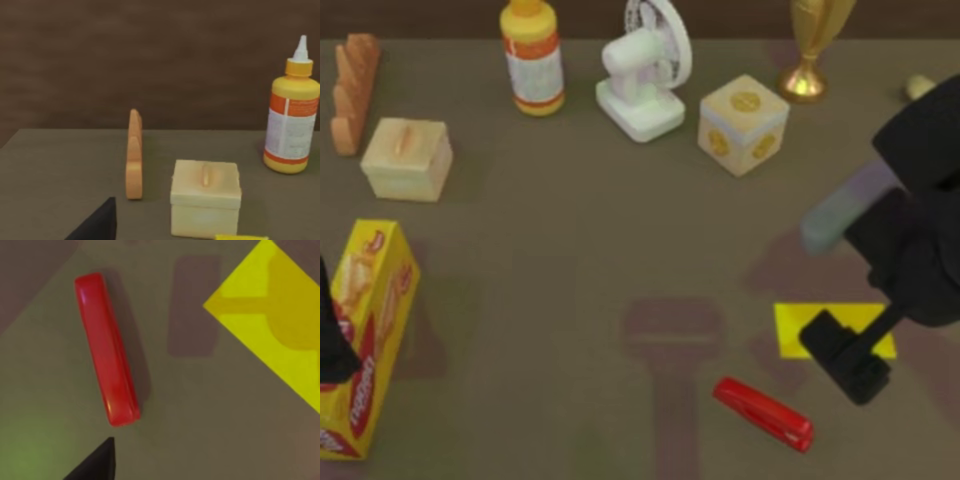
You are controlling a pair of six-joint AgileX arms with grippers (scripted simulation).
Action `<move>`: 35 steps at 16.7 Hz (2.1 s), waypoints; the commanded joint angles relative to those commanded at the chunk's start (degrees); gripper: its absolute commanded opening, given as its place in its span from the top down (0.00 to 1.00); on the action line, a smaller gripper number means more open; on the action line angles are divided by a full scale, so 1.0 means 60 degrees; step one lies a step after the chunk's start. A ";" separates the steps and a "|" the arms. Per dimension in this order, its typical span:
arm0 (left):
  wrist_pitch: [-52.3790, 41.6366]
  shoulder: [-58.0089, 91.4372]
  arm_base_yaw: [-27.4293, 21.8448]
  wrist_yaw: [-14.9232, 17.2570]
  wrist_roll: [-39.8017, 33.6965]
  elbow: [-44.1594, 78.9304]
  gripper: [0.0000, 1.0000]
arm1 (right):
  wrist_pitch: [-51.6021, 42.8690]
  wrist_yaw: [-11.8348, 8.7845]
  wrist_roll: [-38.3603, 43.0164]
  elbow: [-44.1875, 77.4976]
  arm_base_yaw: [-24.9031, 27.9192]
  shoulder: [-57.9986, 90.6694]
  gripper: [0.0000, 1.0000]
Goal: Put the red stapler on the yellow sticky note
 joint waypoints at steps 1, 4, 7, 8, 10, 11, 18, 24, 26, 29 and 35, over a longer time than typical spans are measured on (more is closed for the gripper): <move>0.0000 0.0000 0.0000 0.0000 0.0000 0.0000 0.00 | -0.0481 -0.0009 -0.0082 0.0557 0.0329 0.0713 0.00; 0.0000 0.0000 0.0000 0.0000 0.0000 0.0000 0.00 | -0.1649 -0.0029 -0.0289 0.2009 0.1154 0.2424 0.00; 0.0000 0.0000 0.0000 0.0000 0.0000 0.0000 0.00 | -0.2336 -0.0033 -0.0420 0.2949 0.1665 0.3505 0.00; 0.0000 0.0000 0.0000 0.0000 0.0000 0.0000 0.00 | -0.2447 -0.0033 -0.0443 0.3111 0.1751 0.3692 0.00; 0.0000 0.0000 0.0000 0.0000 0.0000 0.0000 0.00 | -0.2496 -0.0033 -0.0453 0.3182 0.1790 0.3778 0.00; 0.0000 0.0000 0.0000 0.0000 0.0000 0.0000 0.00 | -0.2496 -0.0033 -0.0453 0.3182 0.1790 0.3778 0.00; 0.0000 0.0000 0.0000 0.0000 0.0000 0.0000 0.00 | -0.1338 -0.0032 -0.0445 0.2386 0.1787 0.4157 0.00; 0.0000 0.0000 0.0000 0.0000 0.0000 0.0000 0.00 | 0.1101 -0.0028 -0.0387 0.0891 0.1833 0.5059 0.00; 0.0000 0.0000 0.0000 0.0000 0.0000 0.0000 0.00 | 0.1201 -0.0028 -0.0384 0.0817 0.1838 0.5110 0.00; 0.0000 0.0000 0.0000 0.0000 0.0000 0.0000 0.00 | 0.1201 -0.0028 -0.0384 0.0817 0.1838 0.5110 0.00; 0.0000 0.0000 0.0000 0.0000 0.0000 0.0000 0.00 | 0.1201 -0.0028 -0.0384 0.0817 0.1838 0.5110 0.45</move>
